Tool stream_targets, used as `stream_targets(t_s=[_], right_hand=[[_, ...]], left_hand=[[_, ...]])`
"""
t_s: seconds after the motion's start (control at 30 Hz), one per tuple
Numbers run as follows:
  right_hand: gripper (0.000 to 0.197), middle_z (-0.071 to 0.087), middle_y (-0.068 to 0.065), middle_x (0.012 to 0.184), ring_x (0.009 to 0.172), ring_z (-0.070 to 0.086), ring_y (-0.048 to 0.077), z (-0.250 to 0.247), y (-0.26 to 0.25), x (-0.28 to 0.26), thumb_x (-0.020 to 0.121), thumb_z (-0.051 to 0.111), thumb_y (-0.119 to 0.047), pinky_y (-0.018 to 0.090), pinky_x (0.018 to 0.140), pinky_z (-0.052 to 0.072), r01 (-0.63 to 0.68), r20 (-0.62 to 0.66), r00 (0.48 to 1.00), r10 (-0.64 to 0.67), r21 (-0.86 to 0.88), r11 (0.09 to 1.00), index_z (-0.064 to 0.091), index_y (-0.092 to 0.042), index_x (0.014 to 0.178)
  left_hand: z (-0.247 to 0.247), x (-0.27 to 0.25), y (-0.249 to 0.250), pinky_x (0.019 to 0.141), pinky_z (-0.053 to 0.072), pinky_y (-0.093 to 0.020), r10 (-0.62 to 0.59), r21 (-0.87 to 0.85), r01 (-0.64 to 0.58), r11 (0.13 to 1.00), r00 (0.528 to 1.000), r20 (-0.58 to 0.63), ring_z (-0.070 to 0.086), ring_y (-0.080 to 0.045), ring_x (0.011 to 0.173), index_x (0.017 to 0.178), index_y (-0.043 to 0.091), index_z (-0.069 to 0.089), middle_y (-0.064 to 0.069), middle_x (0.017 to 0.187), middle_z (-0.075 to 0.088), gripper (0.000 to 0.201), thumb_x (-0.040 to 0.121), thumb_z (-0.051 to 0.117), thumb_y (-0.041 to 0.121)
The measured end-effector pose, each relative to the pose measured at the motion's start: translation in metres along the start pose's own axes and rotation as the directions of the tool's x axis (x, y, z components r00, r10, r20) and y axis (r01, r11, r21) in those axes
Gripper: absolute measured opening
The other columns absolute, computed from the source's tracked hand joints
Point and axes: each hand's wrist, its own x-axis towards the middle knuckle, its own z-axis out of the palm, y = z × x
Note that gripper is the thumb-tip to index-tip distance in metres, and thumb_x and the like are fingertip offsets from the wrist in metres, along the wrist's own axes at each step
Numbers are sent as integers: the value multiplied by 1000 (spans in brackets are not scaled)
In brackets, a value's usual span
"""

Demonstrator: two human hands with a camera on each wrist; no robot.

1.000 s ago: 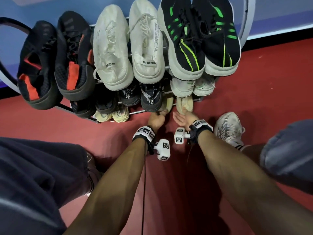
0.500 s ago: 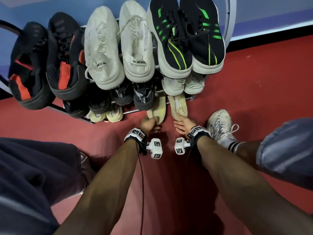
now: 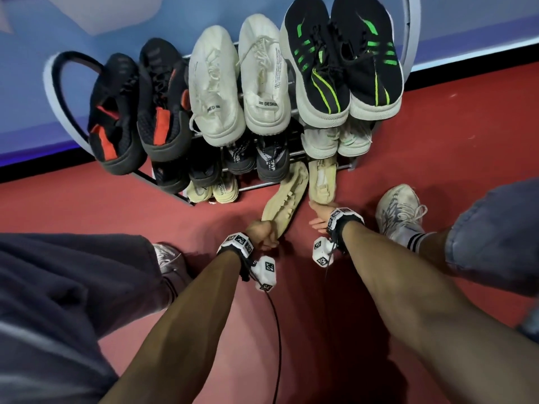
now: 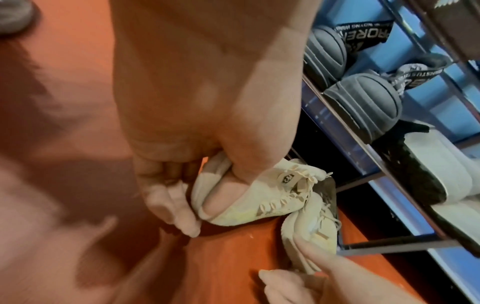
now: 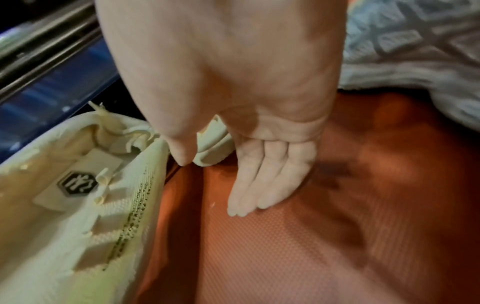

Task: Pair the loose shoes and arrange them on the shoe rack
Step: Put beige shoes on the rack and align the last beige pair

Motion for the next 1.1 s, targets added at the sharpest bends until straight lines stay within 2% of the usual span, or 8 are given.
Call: stream_targets(t_s=[0.1,0.17,0.23,0.37,0.47,0.7,0.83,1.1], right_hand=[[50,69,24,113,89,71,30,10,1,-1,99,53,-42,36,83,57,24,-104,994,-36,-114,993,49,-6,133],[34,73,19,99,71,71,28,15,2,0,94,58,-33,31,63,58,126,-251,947,-199,-277,953,62,-2,108],[25,71,13,91,73,66,29,19,1,-6,86,64,-30,33,65,55,167,-306,872,-382,-548,820,64,-5,92],[77,48,9,132,113,59,33,36,15,-12,73,70,-9,34,97,50,231,-55,898,-438,-786,573,41,-29,141],[84,32,13,139,115,56,40,47,29,-5,74,76,-17,35,99,50,211,21,907,-420,-887,411,37,-38,145],[80,51,17,136,120,55,37,48,29,-10,87,71,-34,37,89,47,53,-98,937,-336,-909,413,22,-25,149],[76,51,18,139,121,56,36,40,38,-7,90,65,-32,39,95,47,47,-108,945,-309,-889,456,22,-21,151],[77,61,10,129,99,69,35,26,51,-8,81,74,-36,41,83,58,164,-105,934,-341,-722,672,34,-22,145]], left_hand=[[-10,-9,-10,41,40,-16,8,129,3,992,996,-84,54,-21,39,59,-3,63,-13,52,62,14,71,56,-3],[-17,-16,-20,44,44,-17,25,270,-12,963,999,-43,57,-19,51,56,5,62,-9,58,63,19,74,62,-3],[-24,-15,-34,59,50,-20,12,328,-11,945,1000,-1,59,-19,70,68,13,61,-8,74,65,20,86,64,6],[-38,-22,-59,65,48,-25,45,408,-32,912,999,-22,63,-27,96,116,3,65,-19,107,68,25,101,48,14],[-43,-28,-62,76,45,-26,100,438,-52,898,991,-89,62,-34,118,133,0,59,-20,129,64,37,100,51,16],[-61,-27,-40,81,51,-31,261,534,-83,842,927,-268,65,-31,103,124,16,53,-6,114,66,64,74,70,52],[-59,-22,-24,81,51,-36,370,430,-222,875,880,-299,63,-31,97,115,16,45,-7,106,65,44,80,68,30],[-37,-7,-22,87,54,-39,502,278,-430,859,814,-291,64,-23,94,113,17,48,0,98,67,41,83,73,29]])
